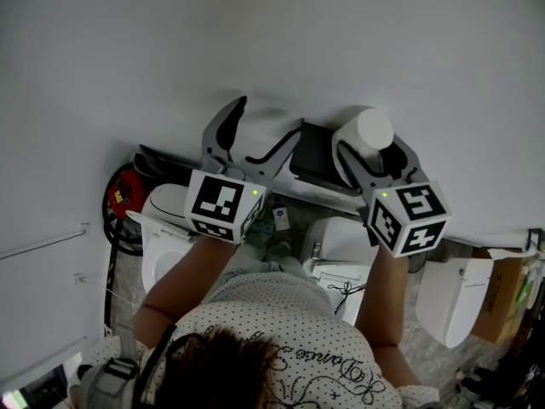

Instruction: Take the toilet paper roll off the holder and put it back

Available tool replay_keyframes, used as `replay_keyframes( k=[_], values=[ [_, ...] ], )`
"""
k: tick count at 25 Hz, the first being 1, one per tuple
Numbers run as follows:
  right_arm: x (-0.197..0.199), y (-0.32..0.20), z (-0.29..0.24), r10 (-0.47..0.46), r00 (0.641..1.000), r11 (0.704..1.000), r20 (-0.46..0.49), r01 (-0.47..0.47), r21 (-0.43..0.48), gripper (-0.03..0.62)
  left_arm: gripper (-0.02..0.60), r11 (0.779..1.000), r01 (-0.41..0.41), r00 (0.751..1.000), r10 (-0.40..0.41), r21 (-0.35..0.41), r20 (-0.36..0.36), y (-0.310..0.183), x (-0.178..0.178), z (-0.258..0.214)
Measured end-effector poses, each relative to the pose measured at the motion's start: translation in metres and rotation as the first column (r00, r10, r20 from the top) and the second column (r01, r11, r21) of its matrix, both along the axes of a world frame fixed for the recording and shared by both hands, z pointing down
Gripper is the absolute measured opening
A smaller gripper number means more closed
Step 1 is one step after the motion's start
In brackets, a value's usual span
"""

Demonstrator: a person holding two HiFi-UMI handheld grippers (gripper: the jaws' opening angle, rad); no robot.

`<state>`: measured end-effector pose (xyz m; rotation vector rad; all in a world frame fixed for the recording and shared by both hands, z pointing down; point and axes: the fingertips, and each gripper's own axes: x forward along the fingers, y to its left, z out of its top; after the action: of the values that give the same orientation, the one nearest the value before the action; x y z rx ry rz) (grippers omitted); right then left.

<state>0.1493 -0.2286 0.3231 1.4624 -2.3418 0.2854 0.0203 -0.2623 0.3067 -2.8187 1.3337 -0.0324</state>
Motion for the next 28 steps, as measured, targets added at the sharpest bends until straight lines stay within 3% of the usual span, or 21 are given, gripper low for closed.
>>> replay_keyframes(
  k=[13,28],
  values=[
    [0.003,0.004,-0.031,-0.013,1.0,0.998,0.012,0.012,0.062,0.291,0.387,1.0,-0.007,1.0,0.007,0.012,-0.012,0.002,0.0,-0.004],
    [0.006,0.005,-0.053,-0.007,1.0,0.993,-0.005,0.008,0.119,0.291,0.387,1.0,-0.004,1.0,0.003,0.029,0.022,0.002,0.001,0.0]
  ],
)
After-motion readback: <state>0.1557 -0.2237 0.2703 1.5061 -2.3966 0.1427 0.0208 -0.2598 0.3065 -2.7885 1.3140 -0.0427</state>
